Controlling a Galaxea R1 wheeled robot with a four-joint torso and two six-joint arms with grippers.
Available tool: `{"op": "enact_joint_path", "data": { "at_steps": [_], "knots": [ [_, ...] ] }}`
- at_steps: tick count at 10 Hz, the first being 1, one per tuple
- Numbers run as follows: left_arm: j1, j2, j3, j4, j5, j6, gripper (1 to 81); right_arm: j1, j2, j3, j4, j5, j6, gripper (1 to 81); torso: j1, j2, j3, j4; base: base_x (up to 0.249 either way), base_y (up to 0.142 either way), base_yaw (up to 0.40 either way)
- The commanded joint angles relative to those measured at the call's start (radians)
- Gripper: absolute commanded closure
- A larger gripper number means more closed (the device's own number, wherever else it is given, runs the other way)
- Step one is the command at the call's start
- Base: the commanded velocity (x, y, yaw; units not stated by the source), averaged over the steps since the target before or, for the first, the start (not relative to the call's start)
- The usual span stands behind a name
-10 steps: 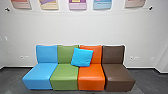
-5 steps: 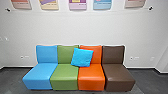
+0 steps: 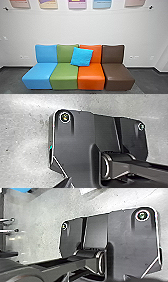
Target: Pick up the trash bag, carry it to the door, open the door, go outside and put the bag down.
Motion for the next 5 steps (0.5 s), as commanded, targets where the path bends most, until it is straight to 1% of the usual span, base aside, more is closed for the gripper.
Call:
{"op": "enact_joint_path", "data": {
  "at_steps": [1, 3, 4, 5],
  "knots": [
    [-0.075, -0.069, 0.054, -0.03, 0.057, -0.001, 1.0, 0.156, -0.127, 0.14, 0.07, -0.105, 0.007, 1.0, 0.063, -0.098, -0.091, -0.024, 0.0, 0.0, 0.0],
    [-0.096, -0.084, 0.063, -0.045, 0.066, -0.001, 1.0, 0.248, -0.167, 0.172, 0.097, -0.151, 0.007, 1.0, 0.108, -0.169, -0.156, -0.036, 0.0, 0.0, 0.0],
    [-0.11, -0.083, 0.063, -0.055, 0.069, -0.001, 1.0, 0.279, -0.167, 0.177, 0.097, -0.156, 0.006, 1.0, 0.129, -0.202, -0.188, -0.041, 0.0, 0.0, 0.0],
    [-0.127, -0.08, 0.06, -0.066, 0.069, -0.001, 1.0, 0.314, -0.166, 0.177, 0.099, -0.159, 0.007, 1.0, 0.155, -0.242, -0.225, -0.026, 0.0, 0.0, 0.0]
  ]
}}
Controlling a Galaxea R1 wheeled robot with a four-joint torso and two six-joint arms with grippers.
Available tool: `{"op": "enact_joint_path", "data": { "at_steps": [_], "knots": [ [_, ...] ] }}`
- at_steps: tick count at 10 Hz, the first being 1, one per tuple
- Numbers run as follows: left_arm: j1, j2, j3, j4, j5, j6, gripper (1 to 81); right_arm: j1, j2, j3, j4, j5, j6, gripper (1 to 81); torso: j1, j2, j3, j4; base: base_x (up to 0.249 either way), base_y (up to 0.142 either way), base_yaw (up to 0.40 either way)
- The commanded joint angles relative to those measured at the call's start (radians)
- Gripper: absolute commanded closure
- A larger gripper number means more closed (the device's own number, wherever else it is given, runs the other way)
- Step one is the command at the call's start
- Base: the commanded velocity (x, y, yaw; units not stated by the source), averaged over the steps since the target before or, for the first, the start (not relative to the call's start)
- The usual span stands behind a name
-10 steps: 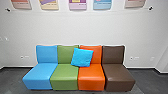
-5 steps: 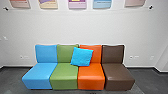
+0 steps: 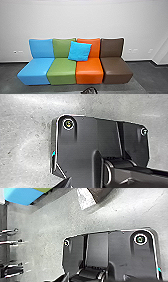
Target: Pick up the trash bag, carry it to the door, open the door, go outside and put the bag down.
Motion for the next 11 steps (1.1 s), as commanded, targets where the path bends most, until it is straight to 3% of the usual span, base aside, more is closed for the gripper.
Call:
{"op": "enact_joint_path", "data": {
  "at_steps": [1, 2, 5, 8, 9, 11],
  "knots": [
    [-0.078, -0.029, 0.005, -0.044, 0.068, -0.001, 1.0, 0.157, -0.054, 0.043, 0.048, -0.121, 0.001, 1.0, 0.062, -0.097, 0.003, 0.0, 0.0, 0.0, 0.0],
    [-0.112, -0.03, 0.002, -0.07, 0.098, -0.002, 1.0, 0.2, -0.053, 0.038, 0.068, -0.158, 0.0, 1.0, 0.084, -0.129, -0.023, -0.001, 0.0, 0.0, 0.0],
    [-0.224, -0.032, -0.003, -0.119, 0.175, -0.001, 1.0, 0.278, -0.061, 0.038, 0.095, -0.192, 0.001, 1.0, 0.145, -0.224, -0.042, -0.001, 0.0, 0.0, 0.0],
    [-0.315, -0.032, -0.038, -0.179, 0.205, -0.002, 1.0, 0.306, -0.099, 0.05, 0.122, -0.204, 0.0, 1.0, 0.215, -0.335, -0.043, -0.001, 0.0, 0.0, 0.0],
    [-0.347, -0.032, -0.052, -0.2, 0.241, -0.002, 1.0, 0.303, -0.11, 0.053, 0.122, -0.204, 0.001, 1.0, 0.24, -0.374, -0.043, -0.001, 0.0, 0.0, 0.0],
    [-0.404, -0.013, -0.052, -0.209, 0.272, -0.002, 1.0, 0.298, -0.12, 0.052, 0.123, -0.204, 0.0, 1.0, 0.287, -0.449, -0.043, -0.001, 0.0, 0.0, 0.0]
  ]
}}
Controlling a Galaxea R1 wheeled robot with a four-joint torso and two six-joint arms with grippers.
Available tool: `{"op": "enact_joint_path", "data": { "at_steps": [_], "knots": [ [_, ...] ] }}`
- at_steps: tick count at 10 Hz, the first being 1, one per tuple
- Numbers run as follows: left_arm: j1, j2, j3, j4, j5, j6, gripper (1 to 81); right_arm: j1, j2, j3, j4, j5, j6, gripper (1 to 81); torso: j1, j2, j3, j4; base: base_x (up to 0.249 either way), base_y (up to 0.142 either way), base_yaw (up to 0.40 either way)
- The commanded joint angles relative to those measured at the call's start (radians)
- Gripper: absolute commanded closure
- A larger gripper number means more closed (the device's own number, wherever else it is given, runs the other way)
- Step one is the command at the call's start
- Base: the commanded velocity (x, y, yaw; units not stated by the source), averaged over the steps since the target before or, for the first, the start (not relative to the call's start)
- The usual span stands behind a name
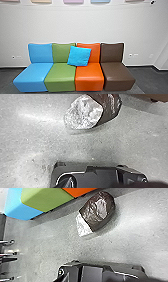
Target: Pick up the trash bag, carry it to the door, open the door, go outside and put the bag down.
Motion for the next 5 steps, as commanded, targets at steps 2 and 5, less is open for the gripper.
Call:
{"op": "enact_joint_path", "data": {
  "at_steps": [2, 5],
  "knots": [
    [-0.18, 0.005, -0.031, -0.053, 0.109, -0.009, 1.0, 0.09, -0.057, 0.032, 0.029, -0.05, 0.001, 1.0, 0.085, -0.133, -0.081, 0.0, 0.0, 0.0, 0.0],
    [-0.217, 0.043, -0.094, -0.064, 0.165, -0.009, 1.0, 0.096, -0.092, 0.053, 0.044, -0.05, 0.001, 1.0, 0.148, -0.234, -0.18, 0.0, 0.0, 0.0, 0.0]
  ]
}}
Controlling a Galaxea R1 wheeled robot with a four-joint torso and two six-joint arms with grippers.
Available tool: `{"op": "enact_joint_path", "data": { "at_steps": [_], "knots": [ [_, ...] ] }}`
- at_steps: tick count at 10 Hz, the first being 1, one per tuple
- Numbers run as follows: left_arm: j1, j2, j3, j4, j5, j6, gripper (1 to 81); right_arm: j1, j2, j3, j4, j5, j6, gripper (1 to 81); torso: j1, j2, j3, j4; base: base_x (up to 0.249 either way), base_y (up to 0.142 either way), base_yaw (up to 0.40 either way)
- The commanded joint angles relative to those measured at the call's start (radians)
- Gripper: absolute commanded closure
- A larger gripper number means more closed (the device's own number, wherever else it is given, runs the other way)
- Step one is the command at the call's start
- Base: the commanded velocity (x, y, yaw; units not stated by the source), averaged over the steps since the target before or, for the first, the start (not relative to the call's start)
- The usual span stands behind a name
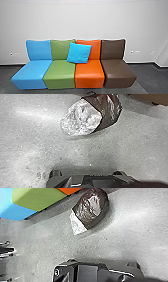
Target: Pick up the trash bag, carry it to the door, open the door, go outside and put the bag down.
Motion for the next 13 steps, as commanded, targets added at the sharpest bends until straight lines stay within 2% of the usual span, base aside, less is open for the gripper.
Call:
{"op": "enact_joint_path", "data": {
  "at_steps": [1, 5, 6, 7, 9, 11, 13],
  "knots": [
    [-0.118, 0.001, -0.034, -0.017, 0.072, -0.005, 1.0, 0.09, -0.063, 0.044, 0.028, -0.049, 0.001, 1.0, 0.062, -0.097, -0.091, 0.0, 0.0, 0.0, 0.0],
    [-0.147, 0.03, -0.041, -0.02, 0.079, -0.006, 1.0, 0.1, -0.12, 0.094, 0.038, -0.037, 0.002, 1.0, 0.157, -0.245, -0.231, 0.0, 0.0, 0.0, 0.0],
    [-0.156, 0.04, -0.041, -0.021, 0.087, -0.006, 1.0, 0.12, -0.137, 0.103, 0.044, -0.039, 0.004, 1.0, 0.18, -0.28, -0.171, 0.0, 0.0, 0.0, 0.0],
    [-0.164, 0.056, -0.044, -0.017, 0.089, -0.008, 1.0, 0.142, -0.151, 0.104, 0.068, -0.051, 0.004, 1.0, 0.198, -0.308, -0.198, 0.0, 0.0, 0.0, 0.0],
    [-0.183, 0.101, -0.097, -0.017, 0.119, -0.009, 1.0, 0.178, -0.172, 0.118, 0.09, -0.054, 0.004, 1.0, 0.235, -0.367, -0.214, 0.0, 0.0, 0.0, 0.0],
    [-0.189, 0.144, -0.159, -0.023, 0.122, -0.008, 1.0, 0.205, -0.18, 0.118, 0.096, -0.092, 0.005, 1.0, 0.281, -0.44, -0.218, 0.0, 0.0, 0.0, 0.0],
    [-0.198, 0.173, -0.166, -0.024, 0.122, -0.009, 1.0, 0.211, -0.174, 0.117, 0.097, -0.105, 0.005, 1.0, 0.325, -0.512, -0.219, 0.0, 0.0, 0.0, 0.0]
  ]
}}
